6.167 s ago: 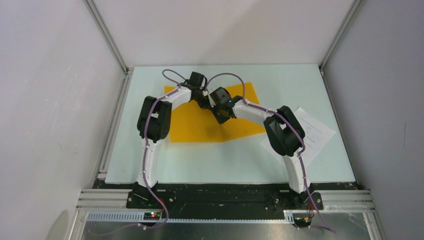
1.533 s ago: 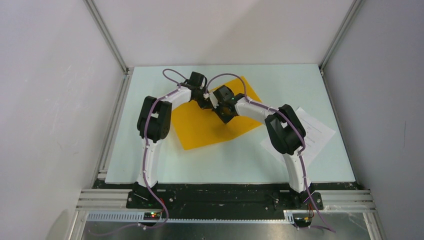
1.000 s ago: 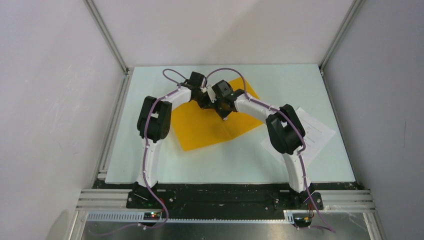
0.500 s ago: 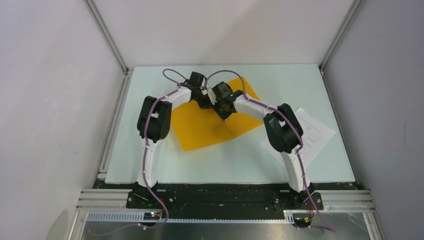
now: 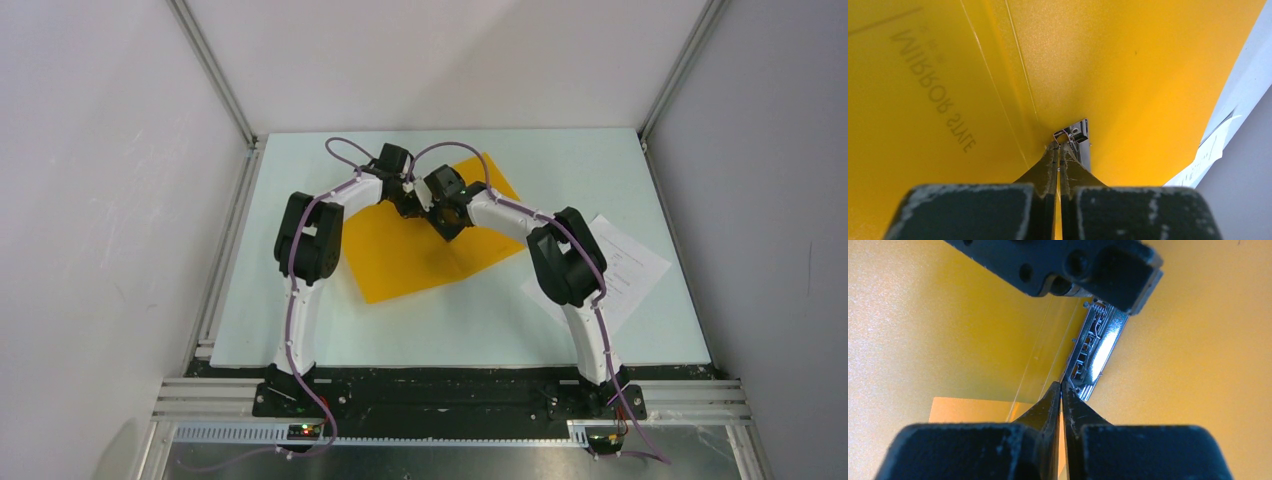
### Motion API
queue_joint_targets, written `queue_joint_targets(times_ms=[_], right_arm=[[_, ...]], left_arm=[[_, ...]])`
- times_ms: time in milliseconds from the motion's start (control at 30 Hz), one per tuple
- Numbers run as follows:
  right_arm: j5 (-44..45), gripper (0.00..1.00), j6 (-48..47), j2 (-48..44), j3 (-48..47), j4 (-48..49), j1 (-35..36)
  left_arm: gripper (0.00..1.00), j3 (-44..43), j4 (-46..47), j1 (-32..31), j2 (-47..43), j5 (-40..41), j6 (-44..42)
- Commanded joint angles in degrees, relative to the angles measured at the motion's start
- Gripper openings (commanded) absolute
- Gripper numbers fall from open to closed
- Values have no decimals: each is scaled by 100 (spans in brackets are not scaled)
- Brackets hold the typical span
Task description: Put the files into the folder
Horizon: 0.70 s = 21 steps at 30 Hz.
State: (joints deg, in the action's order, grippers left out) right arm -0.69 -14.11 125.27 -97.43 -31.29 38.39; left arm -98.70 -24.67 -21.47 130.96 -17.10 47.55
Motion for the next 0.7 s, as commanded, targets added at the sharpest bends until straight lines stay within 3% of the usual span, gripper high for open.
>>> queue_joint_targets(times_ms=[0,433,667], right_arm=[[52,7,-105,112,271,-406,-7],[69,11,-221,219,525,-629,81],[744,7,-43,381,401,-560,99]], left_arm=[[0,-45,-425,-29,79,199,-193],[0,-45,-424,-25,73,207,-211],[0,-4,-425,-33,40,225,-255]])
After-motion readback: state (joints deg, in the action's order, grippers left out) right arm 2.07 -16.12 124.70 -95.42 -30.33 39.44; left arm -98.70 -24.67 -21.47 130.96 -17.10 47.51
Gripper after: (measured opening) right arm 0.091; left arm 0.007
